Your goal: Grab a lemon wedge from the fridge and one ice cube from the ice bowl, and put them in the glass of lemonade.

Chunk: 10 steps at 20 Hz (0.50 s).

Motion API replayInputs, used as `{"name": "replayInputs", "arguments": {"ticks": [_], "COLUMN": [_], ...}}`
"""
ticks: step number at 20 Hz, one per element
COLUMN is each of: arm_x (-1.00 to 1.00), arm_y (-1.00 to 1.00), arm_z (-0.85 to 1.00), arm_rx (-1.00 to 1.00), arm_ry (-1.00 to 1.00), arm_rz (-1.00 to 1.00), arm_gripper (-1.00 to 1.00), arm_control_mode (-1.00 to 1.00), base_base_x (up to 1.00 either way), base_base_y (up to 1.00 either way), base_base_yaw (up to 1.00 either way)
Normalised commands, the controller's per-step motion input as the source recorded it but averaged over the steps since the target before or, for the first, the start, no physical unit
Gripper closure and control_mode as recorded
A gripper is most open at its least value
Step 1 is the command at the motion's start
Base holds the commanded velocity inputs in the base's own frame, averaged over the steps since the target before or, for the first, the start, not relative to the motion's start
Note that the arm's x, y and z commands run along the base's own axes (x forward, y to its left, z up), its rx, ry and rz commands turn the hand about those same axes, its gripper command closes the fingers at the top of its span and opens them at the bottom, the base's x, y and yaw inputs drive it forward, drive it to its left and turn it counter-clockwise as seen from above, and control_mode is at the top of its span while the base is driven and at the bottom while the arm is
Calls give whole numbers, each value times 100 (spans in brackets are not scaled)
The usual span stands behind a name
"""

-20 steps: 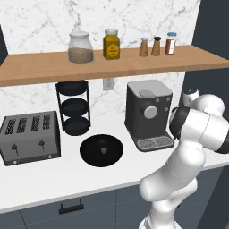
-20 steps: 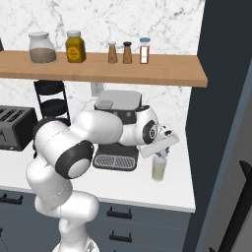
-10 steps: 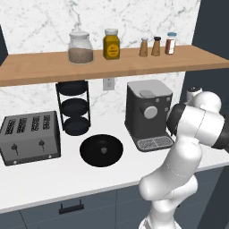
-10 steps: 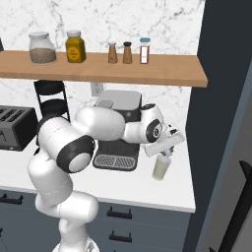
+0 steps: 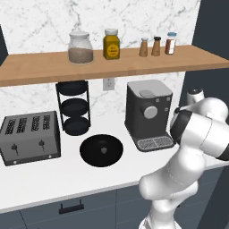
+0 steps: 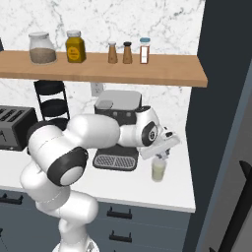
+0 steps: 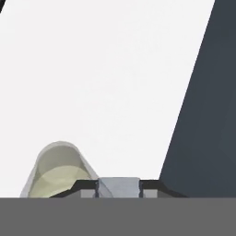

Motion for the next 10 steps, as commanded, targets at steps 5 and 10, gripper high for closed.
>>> {"name": "replayInputs", "arguments": {"ticks": [5,10], "arm_x": [0,-8], "arm_y": [2,0], "arm_z": [35,19], "arm_rx": [0,0], "arm_ry": [-9,-2], "arm_rz": [-4,-3], "arm_gripper": [100,100], "arm_control_mode": [-100,-100], "base_base_x": [0,0], "base_base_y": [0,0], "base_base_yaw": [0,0]}}
